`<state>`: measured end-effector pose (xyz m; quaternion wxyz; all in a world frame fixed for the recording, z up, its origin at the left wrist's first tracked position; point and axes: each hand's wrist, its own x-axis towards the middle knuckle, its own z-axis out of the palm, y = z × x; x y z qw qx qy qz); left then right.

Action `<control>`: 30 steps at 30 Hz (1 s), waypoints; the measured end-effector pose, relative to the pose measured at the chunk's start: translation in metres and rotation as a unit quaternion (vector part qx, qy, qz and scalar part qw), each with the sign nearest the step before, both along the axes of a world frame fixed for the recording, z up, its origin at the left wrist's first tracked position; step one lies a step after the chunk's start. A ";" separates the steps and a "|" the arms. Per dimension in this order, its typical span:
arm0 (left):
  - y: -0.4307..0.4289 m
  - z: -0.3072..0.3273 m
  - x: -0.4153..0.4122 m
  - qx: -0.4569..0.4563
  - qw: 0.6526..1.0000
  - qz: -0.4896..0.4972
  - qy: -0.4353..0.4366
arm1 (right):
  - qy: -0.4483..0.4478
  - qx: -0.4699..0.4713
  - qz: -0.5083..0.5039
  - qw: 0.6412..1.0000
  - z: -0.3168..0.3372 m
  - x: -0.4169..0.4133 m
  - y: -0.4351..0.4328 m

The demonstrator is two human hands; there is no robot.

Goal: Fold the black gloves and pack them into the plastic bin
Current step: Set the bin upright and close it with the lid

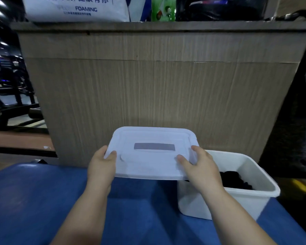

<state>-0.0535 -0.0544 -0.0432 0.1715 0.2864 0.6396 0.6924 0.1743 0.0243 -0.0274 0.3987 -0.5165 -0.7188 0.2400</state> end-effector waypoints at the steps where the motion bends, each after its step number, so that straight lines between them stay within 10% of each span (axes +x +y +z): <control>1: 0.005 0.002 0.012 -0.002 1.000 -0.011 0.002 | -0.007 -0.004 -0.014 1.000 0.002 0.010 0.003; 30: 0.093 -0.024 0.145 -0.222 0.945 -0.165 0.171 | -0.090 -0.121 -0.154 0.976 -0.004 0.156 0.056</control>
